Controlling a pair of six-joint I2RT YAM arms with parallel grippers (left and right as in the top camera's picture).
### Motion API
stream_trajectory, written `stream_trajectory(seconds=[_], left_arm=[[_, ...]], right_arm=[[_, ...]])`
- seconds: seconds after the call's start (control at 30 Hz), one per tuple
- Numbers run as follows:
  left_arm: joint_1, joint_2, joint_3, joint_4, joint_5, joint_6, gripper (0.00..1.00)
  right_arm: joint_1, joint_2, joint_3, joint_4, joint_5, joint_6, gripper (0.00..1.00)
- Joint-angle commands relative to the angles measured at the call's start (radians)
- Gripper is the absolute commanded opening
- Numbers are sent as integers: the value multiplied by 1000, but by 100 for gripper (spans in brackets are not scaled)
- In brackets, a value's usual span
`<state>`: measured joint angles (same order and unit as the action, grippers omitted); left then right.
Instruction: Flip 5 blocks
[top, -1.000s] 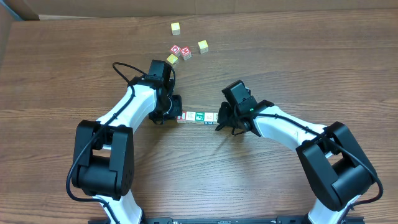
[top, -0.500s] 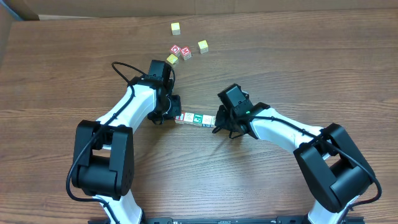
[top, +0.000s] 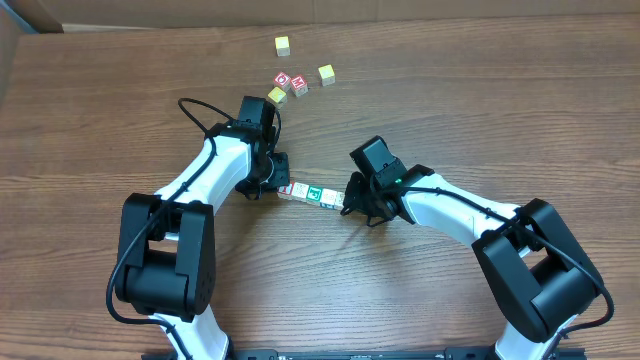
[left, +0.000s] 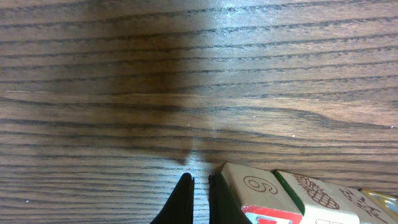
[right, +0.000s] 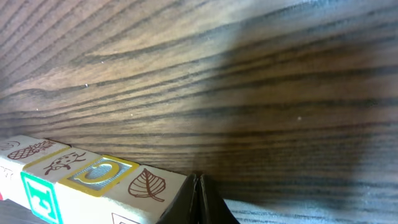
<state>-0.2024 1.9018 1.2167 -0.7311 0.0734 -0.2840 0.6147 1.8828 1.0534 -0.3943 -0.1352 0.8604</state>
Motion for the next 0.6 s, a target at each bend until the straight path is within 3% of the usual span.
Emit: stream_trajectory(seconds=[0.0, 0.27, 0.57], left_arm=[[-33, 8, -12, 6, 76, 15, 4], [-40, 8, -12, 15, 76, 15, 4], [-41, 8, -12, 34, 77, 16, 4]], right_arm=[[26, 10, -5, -19, -95, 35, 4], [26, 10, -5, -72, -95, 166, 4], [26, 10, -5, -80, -130, 219, 4]])
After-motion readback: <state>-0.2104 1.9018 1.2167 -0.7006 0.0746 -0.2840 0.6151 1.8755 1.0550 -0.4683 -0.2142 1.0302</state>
